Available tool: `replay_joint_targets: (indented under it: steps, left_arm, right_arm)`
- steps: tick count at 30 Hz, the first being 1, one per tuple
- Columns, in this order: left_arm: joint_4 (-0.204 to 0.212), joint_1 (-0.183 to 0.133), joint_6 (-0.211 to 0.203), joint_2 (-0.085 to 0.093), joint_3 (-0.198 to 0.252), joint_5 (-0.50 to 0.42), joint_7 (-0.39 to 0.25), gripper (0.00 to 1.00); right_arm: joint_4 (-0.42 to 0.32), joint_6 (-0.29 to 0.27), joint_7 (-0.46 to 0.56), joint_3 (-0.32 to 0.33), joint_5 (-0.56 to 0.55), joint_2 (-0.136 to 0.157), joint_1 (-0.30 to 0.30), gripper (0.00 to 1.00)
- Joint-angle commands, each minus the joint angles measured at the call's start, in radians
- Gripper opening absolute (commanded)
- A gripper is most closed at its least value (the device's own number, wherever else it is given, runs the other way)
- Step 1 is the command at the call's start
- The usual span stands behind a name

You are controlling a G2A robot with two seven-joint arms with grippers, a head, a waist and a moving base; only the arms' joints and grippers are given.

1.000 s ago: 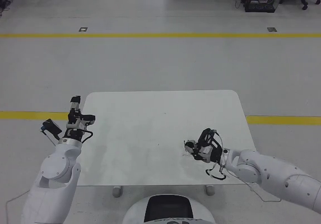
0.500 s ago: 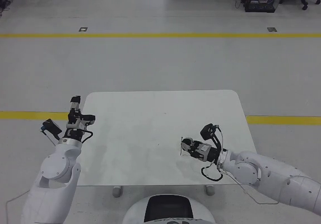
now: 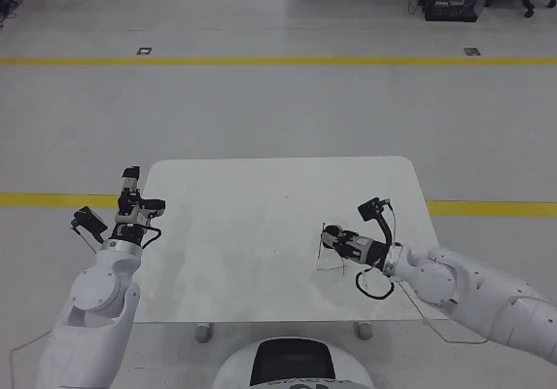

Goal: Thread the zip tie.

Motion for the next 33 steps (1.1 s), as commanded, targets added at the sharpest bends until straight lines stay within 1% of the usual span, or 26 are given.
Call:
replay_joint_targets:
  steps: [1, 5, 7, 8, 20, 22, 23, 24, 26, 29, 31, 33]
  left_arm:
    - [0.0, 0.0, 0.0, 0.0, 0.0, 0.0, 0.0, 1.0]
    - [0.0, 0.0, 0.0, 0.0, 0.0, 0.0, 0.0, 1.0]
    - [0.0, 0.0, 0.0, 0.0, 0.0, 0.0, 0.0, 1.0]
    - [0.0, 0.0, 0.0, 0.0, 0.0, 0.0, 0.0, 1.0]
    - [0.0, 0.0, 0.0, 0.0, 0.0, 0.0, 0.0, 1.0]
    - [0.0, 0.0, 0.0, 0.0, 0.0, 0.0, 0.0, 1.0]
    - [0.0, 0.0, 0.0, 0.0, 0.0, 0.0, 0.0, 1.0]
    - [0.0, 0.0, 0.0, 0.0, 0.0, 0.0, 0.0, 1.0]
    - [0.0, 0.0, 0.0, 0.0, 0.0, 0.0, 0.0, 1.0]
    - [0.0, 0.0, 0.0, 0.0, 0.0, 0.0, 0.0, 1.0]
    - [0.0, 0.0, 0.0, 0.0, 0.0, 0.0, 0.0, 1.0]
    - [0.0, 0.0, 0.0, 0.0, 0.0, 0.0, 0.0, 1.0]
  right_arm:
    - [0.0, 0.0, 0.083, 0.03, 0.057, 0.003, 0.0, 0.0]
    - [0.003, 0.0, 0.302, 0.107, 0.196, -0.004, -0.008, 0.0]
    - [0.007, 0.0, 0.442, 0.15, 0.253, -0.017, -0.019, 0.0]
    - [0.018, 0.0, 0.493, 0.173, 0.274, -0.024, -0.023, 0.0]
    - [0.018, 0.0, 0.493, 0.173, 0.274, -0.024, -0.023, 0.0]
    - [0.028, 0.0, 0.483, 0.187, 0.305, -0.026, -0.035, 0.0]
    - [0.038, 0.0, 0.47, 0.202, 0.322, -0.028, -0.043, 0.0]
    - [0.03, 0.0, 0.48, 0.215, 0.357, -0.031, -0.054, 0.0]
    - [0.031, 0.0, 0.528, 0.253, 0.418, -0.036, -0.072, 0.0]
    - [0.048, 0.0, 0.626, 0.343, 0.511, -0.051, -0.124, 0.0]
    - [0.068, 0.0, 0.716, 0.419, 0.566, -0.07, -0.167, 0.0]
    - [0.084, 0.0, 0.793, 0.486, 0.594, -0.092, -0.204, 0.0]
